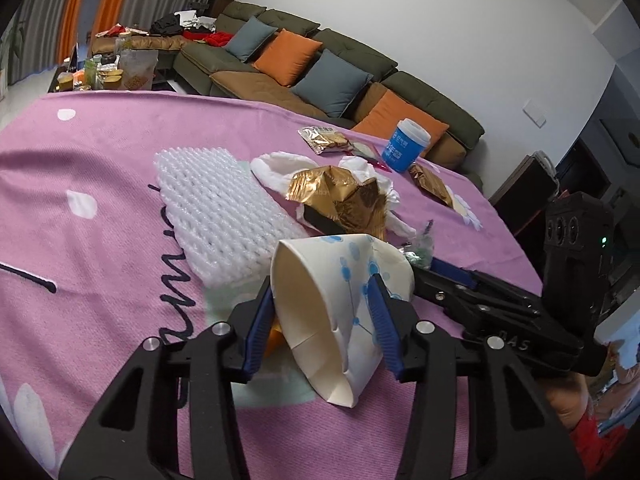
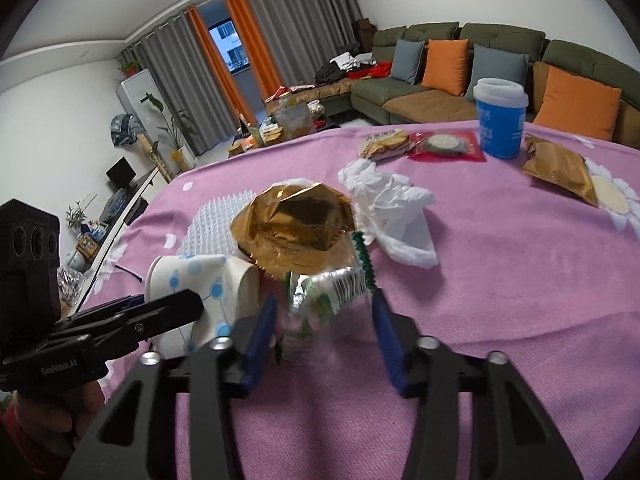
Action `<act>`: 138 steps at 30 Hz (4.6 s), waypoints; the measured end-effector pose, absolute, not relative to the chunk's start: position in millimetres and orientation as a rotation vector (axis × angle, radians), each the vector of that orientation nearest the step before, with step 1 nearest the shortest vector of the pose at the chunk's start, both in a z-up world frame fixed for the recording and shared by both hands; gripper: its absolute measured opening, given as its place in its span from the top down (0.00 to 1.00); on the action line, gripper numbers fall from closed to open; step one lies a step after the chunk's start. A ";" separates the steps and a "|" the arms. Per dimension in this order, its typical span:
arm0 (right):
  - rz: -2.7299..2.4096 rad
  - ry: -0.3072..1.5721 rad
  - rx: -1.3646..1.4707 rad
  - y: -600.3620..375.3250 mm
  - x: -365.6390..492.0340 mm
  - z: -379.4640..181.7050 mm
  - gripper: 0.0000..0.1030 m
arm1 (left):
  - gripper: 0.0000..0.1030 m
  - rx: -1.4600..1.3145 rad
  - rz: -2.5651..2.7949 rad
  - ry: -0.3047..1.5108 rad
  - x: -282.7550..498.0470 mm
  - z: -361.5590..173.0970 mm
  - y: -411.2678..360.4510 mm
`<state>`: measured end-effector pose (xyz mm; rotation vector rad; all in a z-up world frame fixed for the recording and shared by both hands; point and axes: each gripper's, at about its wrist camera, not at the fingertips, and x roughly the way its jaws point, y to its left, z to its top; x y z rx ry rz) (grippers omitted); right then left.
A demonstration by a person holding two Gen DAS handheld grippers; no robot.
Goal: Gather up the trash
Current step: 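Grasp the dotted paper cup with the left gripper while the right gripper grasps the clear snack wrapper, then carry the cup and wrapper over the blue bin and open both grippers, then move both tools back over the table toward the remaining trash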
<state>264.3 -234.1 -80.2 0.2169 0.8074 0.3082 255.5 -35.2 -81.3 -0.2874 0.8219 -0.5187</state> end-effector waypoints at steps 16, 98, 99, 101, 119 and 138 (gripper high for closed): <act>0.279 0.701 0.209 -243.7 229.0 -40.9 0.82 | 0.77 -0.328 -0.547 0.691 216.2 -45.9 -22.0; 1.021 0.915 -0.362 267.7 297.3 -69.5 0.58 | 0.64 -0.408 0.471 0.615 118.3 -99.6 418.6; 1.024 0.916 -0.358 267.0 296.8 -68.8 0.55 | 0.55 -0.411 0.466 0.613 116.4 -101.7 419.5; 1.025 0.912 -0.350 264.8 298.1 -68.9 0.48 | 0.51 -0.406 0.478 0.611 114.6 -101.6 418.8; 0.997 0.765 -0.262 212.6 273.1 -19.7 0.26 | 0.08 -0.327 0.507 0.454 54.0 -41.8 375.0; 0.733 0.512 -0.133 30.0 193.6 24.6 0.07 | 0.06 -0.244 0.319 0.318 -3.3 35.0 236.9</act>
